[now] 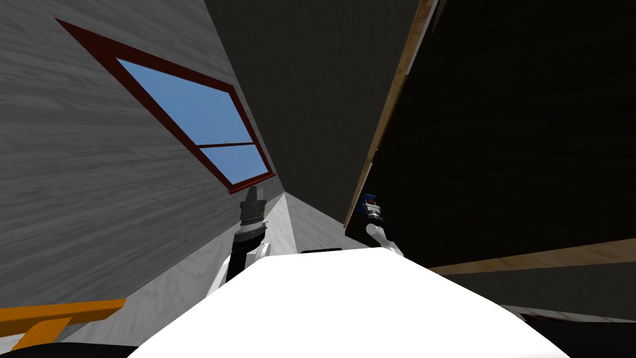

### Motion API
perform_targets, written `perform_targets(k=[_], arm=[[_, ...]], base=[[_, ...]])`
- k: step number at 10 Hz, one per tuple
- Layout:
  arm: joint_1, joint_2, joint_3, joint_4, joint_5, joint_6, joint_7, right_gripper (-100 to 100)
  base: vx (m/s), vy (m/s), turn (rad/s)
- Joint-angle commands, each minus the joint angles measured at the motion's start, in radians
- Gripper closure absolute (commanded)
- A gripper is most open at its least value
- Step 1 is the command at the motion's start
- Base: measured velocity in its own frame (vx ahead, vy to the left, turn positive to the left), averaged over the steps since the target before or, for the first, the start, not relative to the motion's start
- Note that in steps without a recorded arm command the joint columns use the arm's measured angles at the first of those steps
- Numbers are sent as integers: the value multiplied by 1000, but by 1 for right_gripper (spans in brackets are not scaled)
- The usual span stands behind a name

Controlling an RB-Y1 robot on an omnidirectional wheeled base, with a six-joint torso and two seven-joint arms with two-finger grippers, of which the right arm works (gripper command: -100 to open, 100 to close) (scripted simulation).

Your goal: Pull the door open

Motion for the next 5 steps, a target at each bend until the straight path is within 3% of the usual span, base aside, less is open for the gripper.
perform_targets(k=[1,2,3,5], arm=[[-1,1,1,-2,0,-1,-1,100],[-1,1,1,-2,0,-1,-1,100],[7,-12,15,-6,-3,1,-18,100],[13,-26,31,-13,-5,1,-37,100]], base=[[0,0,0],[0,0,0],[-143,-35,116],[-229,-46,153]])
